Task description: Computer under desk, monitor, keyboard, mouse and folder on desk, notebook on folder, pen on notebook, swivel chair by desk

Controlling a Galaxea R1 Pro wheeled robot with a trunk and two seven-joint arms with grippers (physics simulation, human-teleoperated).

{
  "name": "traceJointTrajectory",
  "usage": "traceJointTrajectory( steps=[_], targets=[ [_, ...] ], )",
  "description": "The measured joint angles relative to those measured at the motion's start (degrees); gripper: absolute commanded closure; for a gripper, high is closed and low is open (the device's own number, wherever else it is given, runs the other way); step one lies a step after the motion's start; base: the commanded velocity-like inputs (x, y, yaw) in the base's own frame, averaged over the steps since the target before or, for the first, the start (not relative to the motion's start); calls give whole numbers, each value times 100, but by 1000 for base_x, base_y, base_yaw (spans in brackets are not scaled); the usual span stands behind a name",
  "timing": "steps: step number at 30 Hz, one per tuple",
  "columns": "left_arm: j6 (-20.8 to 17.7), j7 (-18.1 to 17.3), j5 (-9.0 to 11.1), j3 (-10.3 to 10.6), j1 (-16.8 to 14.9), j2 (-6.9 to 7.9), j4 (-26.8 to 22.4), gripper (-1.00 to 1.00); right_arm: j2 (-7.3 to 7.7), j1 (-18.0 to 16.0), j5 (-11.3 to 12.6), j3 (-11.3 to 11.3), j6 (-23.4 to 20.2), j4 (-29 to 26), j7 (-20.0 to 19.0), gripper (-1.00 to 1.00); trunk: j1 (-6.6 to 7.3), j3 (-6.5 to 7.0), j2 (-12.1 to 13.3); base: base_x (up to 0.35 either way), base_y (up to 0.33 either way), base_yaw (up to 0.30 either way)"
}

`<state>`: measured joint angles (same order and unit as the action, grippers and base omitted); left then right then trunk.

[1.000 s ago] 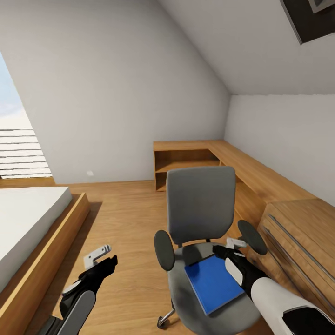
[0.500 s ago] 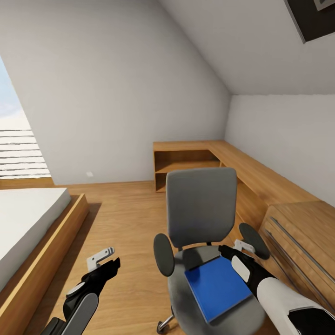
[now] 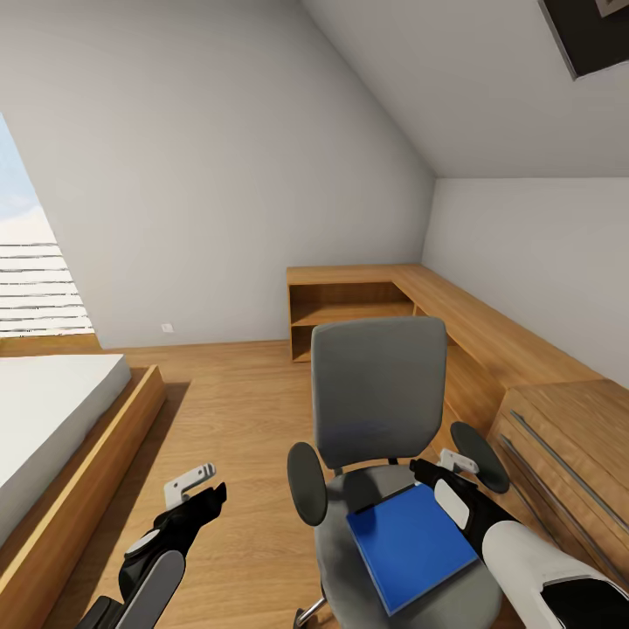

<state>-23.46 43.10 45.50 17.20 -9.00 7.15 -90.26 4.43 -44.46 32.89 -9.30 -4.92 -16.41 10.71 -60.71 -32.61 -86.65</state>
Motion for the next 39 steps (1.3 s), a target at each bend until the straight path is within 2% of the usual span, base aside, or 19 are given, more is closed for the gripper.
traceJointTrajectory(
  steps=[3, 39],
  targets=[
    [0, -8, -2, 0, 0, 0, -24, -100, 0, 0, -6, -4, 5, -9, 9, -100, 0, 0, 0, 3, 0, 0],
    [-8, -6, 2, 0, 0, -8, -28, -100, 4, 0, -26, -14, 33, -22, -15, -100, -790, -646, -1443, 0, 0, 0]
  ],
)
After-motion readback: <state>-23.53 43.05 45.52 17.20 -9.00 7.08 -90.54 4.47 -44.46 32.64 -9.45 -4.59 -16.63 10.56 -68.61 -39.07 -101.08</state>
